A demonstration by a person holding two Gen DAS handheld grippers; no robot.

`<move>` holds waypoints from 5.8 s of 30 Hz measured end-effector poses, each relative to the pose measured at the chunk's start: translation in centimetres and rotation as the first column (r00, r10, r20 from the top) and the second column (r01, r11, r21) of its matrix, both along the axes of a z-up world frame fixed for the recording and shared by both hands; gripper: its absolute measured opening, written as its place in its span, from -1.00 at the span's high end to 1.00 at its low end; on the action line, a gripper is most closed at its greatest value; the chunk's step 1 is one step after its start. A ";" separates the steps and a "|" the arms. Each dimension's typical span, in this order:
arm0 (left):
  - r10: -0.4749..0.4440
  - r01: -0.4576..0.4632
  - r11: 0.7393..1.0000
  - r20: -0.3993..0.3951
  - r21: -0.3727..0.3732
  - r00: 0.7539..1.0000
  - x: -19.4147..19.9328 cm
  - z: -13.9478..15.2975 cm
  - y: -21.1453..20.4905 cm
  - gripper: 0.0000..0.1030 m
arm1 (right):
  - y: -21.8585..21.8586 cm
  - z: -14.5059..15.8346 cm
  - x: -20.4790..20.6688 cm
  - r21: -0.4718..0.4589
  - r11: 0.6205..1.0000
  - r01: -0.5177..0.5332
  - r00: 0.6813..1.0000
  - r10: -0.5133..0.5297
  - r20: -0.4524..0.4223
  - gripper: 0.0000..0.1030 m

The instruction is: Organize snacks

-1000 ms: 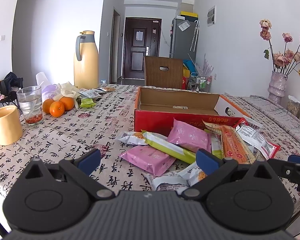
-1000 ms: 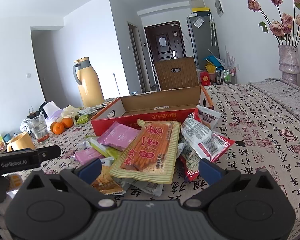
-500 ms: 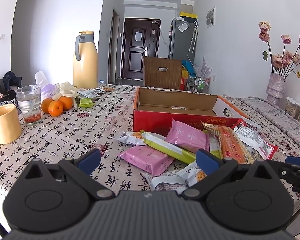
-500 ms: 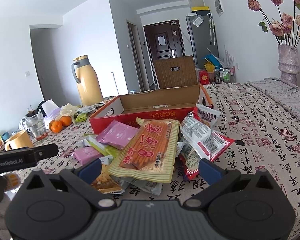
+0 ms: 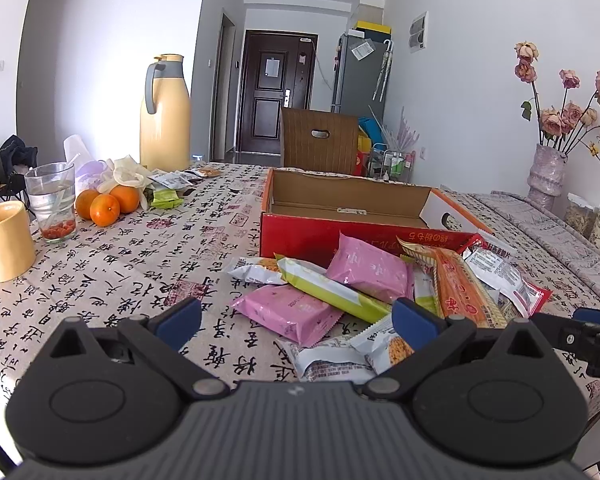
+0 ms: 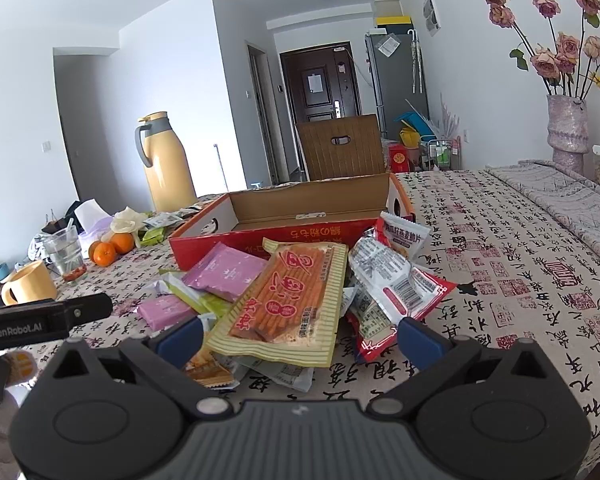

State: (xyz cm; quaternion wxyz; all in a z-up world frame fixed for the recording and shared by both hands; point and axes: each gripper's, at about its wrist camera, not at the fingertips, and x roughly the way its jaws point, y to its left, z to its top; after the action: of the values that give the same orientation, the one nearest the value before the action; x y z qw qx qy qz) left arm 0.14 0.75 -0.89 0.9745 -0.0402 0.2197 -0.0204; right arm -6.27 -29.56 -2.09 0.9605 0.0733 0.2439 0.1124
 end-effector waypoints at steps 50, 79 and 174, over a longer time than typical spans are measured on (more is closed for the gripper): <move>0.003 -0.003 1.000 -0.006 -0.006 1.000 2.7 -0.2 1.1 -1.00 | 1.7 0.6 4.8 -0.027 0.999 0.036 0.999 -0.036 -0.010 -0.85; 0.007 -0.011 0.998 -0.067 -0.062 0.998 6.0 -2.2 3.3 -1.00 | 5.7 -2.5 11.4 -0.106 0.994 -0.007 0.995 -0.003 -0.097 -0.18; -0.030 0.037 0.997 -0.109 0.067 0.994 4.1 -0.4 -7.3 0.26 | -2.1 0.2 5.0 0.039 0.999 0.013 0.997 -0.015 0.071 0.35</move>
State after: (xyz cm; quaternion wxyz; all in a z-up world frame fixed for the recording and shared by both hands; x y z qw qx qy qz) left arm 4.23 -6.54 -1.28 0.9616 -0.0039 0.2731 -0.0268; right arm -1.23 -31.69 -1.93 0.9678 0.0893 0.2066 0.1128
